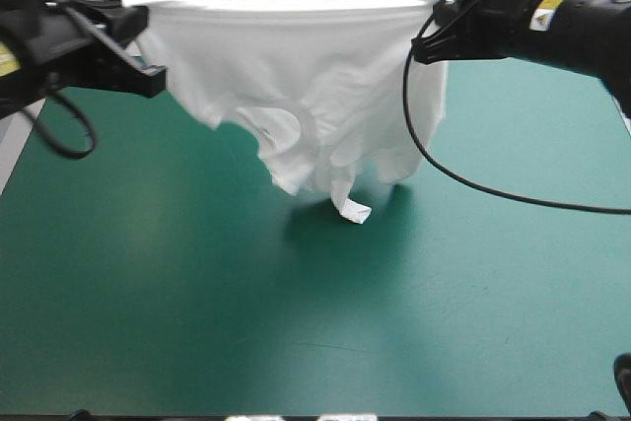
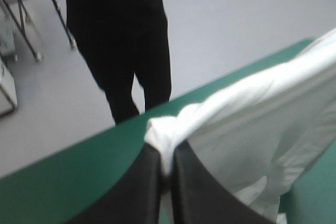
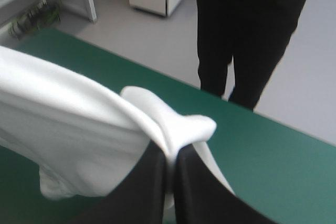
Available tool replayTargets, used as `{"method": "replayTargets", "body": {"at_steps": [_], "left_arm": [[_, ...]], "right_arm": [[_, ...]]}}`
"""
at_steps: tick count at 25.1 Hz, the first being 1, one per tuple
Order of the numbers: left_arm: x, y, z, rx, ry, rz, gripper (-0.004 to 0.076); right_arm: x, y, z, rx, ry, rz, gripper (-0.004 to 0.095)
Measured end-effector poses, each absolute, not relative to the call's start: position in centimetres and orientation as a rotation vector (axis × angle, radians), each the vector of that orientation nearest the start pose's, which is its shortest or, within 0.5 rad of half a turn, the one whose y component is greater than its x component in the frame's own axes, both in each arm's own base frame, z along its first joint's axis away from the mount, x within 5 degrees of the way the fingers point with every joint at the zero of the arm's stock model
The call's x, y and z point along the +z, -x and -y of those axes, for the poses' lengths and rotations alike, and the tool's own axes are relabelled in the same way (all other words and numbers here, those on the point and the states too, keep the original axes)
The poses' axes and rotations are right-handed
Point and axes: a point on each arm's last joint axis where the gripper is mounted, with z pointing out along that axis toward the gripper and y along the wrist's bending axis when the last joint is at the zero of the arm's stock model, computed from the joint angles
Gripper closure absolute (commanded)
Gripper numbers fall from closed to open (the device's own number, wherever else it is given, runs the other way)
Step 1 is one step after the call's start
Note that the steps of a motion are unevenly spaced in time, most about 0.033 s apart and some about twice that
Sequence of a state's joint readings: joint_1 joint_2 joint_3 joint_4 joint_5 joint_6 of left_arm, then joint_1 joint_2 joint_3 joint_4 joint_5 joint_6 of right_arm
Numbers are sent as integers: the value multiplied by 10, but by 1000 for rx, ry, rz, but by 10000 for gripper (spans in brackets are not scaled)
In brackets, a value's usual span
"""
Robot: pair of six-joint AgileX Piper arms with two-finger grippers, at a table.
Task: Fold the cloth
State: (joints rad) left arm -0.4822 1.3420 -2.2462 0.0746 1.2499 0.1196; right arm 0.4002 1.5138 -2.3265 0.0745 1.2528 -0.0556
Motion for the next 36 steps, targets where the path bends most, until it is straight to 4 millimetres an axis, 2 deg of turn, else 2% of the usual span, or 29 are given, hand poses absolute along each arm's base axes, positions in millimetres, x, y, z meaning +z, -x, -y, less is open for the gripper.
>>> {"method": "replayTargets", "body": {"at_steps": [1, 2, 3, 4, 5, 7, 9, 11, 14, 16, 19, 24, 28, 29, 33, 36], "left_arm": [[616, -146, 71, -194, -514, -1695, 733], [633, -118, 60, -229, -513, -1579, 733], [641, -105, 55, -249, -514, -1516, 733], [652, -83, 48, -281, -522, -1415, 733], [656, -73, 45, -296, -532, -1366, 733], [666, -46, 41, -359, -577, -1228, 733], [669, -35, 40, -406, -602, -1189, 733], [666, -28, 40, -432, -628, -1211, 733], [655, -34, 41, -449, -632, -1355, 733], [651, -43, 42, -438, -590, -1408, 733], [640, -67, 44, -382, -521, -1517, 733], [609, -114, 53, -221, -453, -1718, 733], [573, -156, 65, -95, -447, -1895, 733], [559, -172, 71, -48, -452, -1957, 733], [508, -222, 86, 125, -455, -2146, 733], [474, -256, 98, 254, -459, -2214, 733]], "right_arm": [[595, -213, -98, 326, 457, -1837, 925], [615, -187, -90, 358, 449, -1734, 925], [624, -174, -86, 375, 449, -1683, 925], [637, -151, -78, 401, 443, -1596, 925], [643, -139, -73, 411, 440, -1556, 925], [655, -101, -60, 448, 439, -1461, 925], [660, -80, -54, 481, 449, -1418, 925], [660, -68, -50, 493, 459, -1411, 925], [654, -68, -50, 489, 477, -1473, 925], [648, -79, -55, 490, 481, -1513, 925], [631, -106, -66, 491, 492, -1626, 925], [581, -166, -92, 475, 519, -1889, 925], [535, -213, -110, 429, 536, -2089, 925], [521, -229, -115, 403, 539, -2143, 925], [486, -277, -130, 315, 534, -2231, 925], [462, -309, -141, 245, 540, -2257, 925]]}}
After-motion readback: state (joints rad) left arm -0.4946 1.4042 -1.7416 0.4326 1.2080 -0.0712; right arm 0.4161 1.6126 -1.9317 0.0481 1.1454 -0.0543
